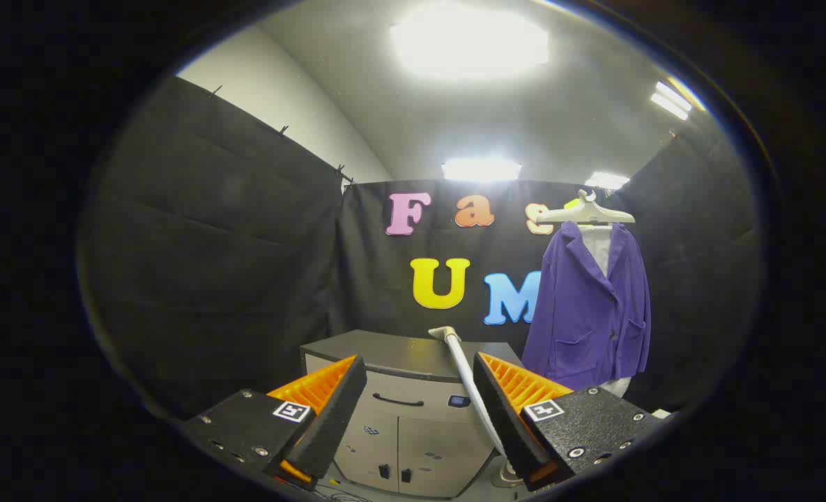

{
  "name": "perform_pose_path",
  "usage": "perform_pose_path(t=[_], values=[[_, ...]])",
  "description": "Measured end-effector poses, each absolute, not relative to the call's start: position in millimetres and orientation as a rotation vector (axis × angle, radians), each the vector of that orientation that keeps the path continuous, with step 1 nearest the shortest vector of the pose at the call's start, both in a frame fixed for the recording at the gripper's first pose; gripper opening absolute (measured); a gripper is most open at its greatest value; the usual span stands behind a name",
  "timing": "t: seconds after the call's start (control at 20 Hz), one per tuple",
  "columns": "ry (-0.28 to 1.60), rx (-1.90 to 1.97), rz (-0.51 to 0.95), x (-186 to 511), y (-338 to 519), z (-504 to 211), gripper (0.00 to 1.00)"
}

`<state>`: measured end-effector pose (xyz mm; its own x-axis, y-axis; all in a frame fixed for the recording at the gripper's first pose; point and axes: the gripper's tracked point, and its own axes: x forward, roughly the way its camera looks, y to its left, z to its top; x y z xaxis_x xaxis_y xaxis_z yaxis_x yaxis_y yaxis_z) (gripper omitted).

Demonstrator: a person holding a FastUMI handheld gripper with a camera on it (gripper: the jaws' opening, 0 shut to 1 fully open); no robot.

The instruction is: Iron the clothes twice with a garment steamer, once on the left side and once on the right side.

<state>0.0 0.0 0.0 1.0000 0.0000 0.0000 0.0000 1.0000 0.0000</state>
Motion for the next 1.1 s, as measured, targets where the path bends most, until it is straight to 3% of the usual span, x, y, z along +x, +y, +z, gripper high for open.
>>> perform_pose_path(t=[1.1], values=[[-0.034,-0.063,-0.019,15,-17,12,0.95]])
